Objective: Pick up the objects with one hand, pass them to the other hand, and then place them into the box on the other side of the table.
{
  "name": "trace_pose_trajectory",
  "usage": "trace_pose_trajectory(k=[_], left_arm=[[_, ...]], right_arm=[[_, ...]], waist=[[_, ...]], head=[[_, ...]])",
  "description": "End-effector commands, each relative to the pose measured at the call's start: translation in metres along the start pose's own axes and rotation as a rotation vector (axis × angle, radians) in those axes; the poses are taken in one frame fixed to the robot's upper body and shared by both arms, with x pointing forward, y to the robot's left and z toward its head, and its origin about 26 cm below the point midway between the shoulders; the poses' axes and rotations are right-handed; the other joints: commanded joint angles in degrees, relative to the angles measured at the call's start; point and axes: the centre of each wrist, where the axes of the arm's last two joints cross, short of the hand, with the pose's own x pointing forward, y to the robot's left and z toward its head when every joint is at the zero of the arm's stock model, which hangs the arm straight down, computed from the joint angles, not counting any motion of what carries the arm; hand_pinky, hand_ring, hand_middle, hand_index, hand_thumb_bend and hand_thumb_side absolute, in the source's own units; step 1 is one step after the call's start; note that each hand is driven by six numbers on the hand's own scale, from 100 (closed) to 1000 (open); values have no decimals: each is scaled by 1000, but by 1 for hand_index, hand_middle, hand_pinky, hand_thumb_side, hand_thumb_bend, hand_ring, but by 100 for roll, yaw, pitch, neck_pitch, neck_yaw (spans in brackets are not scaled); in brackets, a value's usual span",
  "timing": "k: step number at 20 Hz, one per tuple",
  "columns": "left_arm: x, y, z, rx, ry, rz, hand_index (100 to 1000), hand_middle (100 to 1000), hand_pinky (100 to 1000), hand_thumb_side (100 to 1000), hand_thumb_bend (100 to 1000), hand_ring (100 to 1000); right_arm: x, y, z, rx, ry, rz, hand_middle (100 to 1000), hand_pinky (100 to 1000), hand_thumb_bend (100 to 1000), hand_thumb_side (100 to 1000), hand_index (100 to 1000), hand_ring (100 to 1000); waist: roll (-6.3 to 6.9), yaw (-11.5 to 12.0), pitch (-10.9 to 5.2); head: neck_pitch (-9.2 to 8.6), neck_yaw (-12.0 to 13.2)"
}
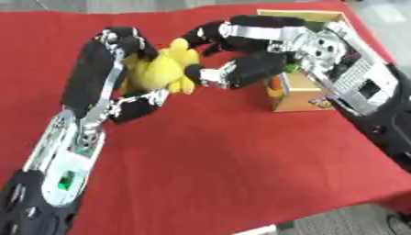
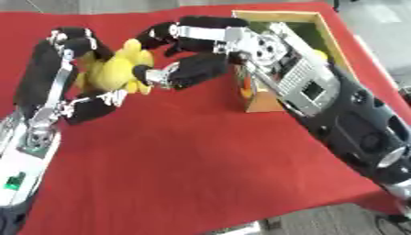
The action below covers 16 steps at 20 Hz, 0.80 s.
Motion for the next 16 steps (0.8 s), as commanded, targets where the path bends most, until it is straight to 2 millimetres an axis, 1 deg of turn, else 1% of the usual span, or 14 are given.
trace_pose_trajectory(k=[1,7,16], left_arm=[[9,3,-10,22,-44,-5,494,367,588,100,100,492],[15,3,-15,31,-70,-3,494,367,588,100,100,492],[22,8,-20,67,-118,-32,505,373,592,100,100,495]], right_arm=[[3,-5,1,-8,-1,25,873,939,193,592,979,1000],[2,-4,-1,8,-3,27,872,936,200,589,977,1000],[-4,-2,-3,20,20,36,871,932,214,583,976,1000]], waist=[[-15,12,-87],[-43,39,-69],[-61,43,-70]], head=[[30,-36],[31,-73],[5,-123]])
